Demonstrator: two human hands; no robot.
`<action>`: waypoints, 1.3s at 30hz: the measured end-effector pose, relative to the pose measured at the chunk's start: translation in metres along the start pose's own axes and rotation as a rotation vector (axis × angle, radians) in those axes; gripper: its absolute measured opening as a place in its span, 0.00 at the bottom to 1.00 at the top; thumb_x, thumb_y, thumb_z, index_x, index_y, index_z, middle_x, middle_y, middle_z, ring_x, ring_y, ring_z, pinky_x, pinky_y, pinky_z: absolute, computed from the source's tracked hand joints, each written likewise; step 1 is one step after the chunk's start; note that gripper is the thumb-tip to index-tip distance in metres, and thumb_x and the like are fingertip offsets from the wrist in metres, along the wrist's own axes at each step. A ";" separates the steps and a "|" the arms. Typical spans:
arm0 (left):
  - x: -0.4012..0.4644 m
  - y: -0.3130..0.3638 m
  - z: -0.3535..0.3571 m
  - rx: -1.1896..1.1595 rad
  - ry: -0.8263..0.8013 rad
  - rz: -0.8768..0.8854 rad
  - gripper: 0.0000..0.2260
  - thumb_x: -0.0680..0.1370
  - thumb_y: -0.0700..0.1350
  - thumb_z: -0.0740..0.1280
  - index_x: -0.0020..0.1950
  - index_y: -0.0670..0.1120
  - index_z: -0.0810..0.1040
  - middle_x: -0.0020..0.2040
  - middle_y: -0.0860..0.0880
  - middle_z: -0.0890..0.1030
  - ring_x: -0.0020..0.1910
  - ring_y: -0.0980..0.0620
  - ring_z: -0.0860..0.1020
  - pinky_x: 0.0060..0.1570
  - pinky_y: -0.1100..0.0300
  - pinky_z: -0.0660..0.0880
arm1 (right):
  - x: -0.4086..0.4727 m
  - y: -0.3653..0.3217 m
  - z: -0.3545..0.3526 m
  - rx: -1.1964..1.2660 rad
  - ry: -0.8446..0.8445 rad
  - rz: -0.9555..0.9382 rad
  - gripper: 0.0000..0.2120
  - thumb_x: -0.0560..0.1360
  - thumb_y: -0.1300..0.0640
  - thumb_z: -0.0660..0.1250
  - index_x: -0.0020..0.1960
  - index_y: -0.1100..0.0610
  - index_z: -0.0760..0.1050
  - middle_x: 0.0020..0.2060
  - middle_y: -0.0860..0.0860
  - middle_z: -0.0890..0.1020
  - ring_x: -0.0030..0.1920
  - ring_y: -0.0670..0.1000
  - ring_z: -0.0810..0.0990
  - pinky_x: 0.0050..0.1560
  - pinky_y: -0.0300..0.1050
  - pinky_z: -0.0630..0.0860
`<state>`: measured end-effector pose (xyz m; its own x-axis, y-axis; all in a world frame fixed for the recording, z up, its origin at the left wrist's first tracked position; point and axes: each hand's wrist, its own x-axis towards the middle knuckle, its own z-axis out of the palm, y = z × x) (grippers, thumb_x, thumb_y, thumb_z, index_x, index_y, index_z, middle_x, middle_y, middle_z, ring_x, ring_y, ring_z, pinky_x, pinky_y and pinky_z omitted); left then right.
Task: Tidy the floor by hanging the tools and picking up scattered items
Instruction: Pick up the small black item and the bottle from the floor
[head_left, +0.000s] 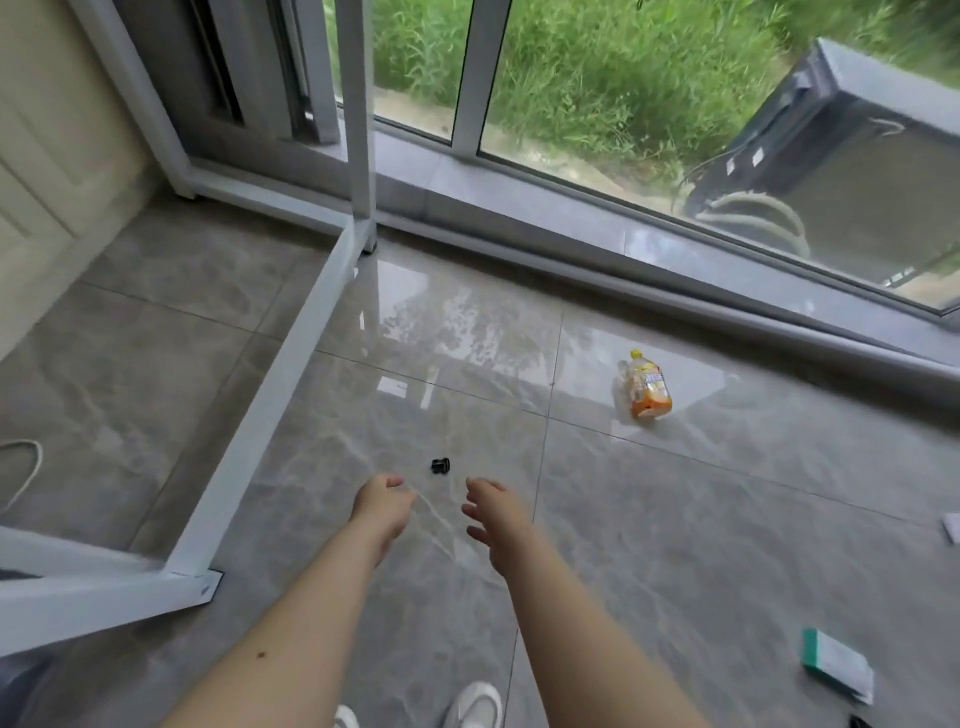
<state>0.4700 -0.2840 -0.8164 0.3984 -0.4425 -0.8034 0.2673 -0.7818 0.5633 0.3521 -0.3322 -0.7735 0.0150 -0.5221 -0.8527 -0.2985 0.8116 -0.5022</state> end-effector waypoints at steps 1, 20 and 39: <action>0.006 0.002 0.007 0.006 0.005 0.002 0.18 0.78 0.40 0.63 0.69 0.41 0.70 0.65 0.38 0.75 0.63 0.41 0.76 0.63 0.50 0.72 | 0.007 -0.001 -0.004 0.005 -0.003 0.010 0.14 0.80 0.57 0.59 0.63 0.61 0.70 0.63 0.62 0.75 0.68 0.60 0.72 0.67 0.54 0.70; 0.201 0.005 0.102 0.259 0.131 0.142 0.13 0.77 0.33 0.63 0.61 0.38 0.77 0.57 0.39 0.79 0.50 0.46 0.77 0.51 0.58 0.71 | 0.235 -0.018 -0.027 -0.128 -0.008 0.085 0.17 0.79 0.65 0.57 0.68 0.61 0.68 0.50 0.55 0.76 0.43 0.48 0.76 0.33 0.35 0.69; 0.433 -0.088 0.155 0.378 0.003 0.250 0.14 0.74 0.30 0.62 0.57 0.38 0.79 0.48 0.44 0.77 0.55 0.43 0.78 0.52 0.61 0.71 | 0.469 0.077 0.030 -0.394 0.024 -0.101 0.17 0.77 0.71 0.54 0.60 0.65 0.76 0.49 0.57 0.76 0.49 0.52 0.73 0.36 0.34 0.68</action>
<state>0.4828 -0.4749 -1.2432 0.4123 -0.6376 -0.6507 -0.1765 -0.7567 0.6296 0.3644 -0.5063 -1.2165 0.0423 -0.6040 -0.7959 -0.6394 0.5957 -0.4861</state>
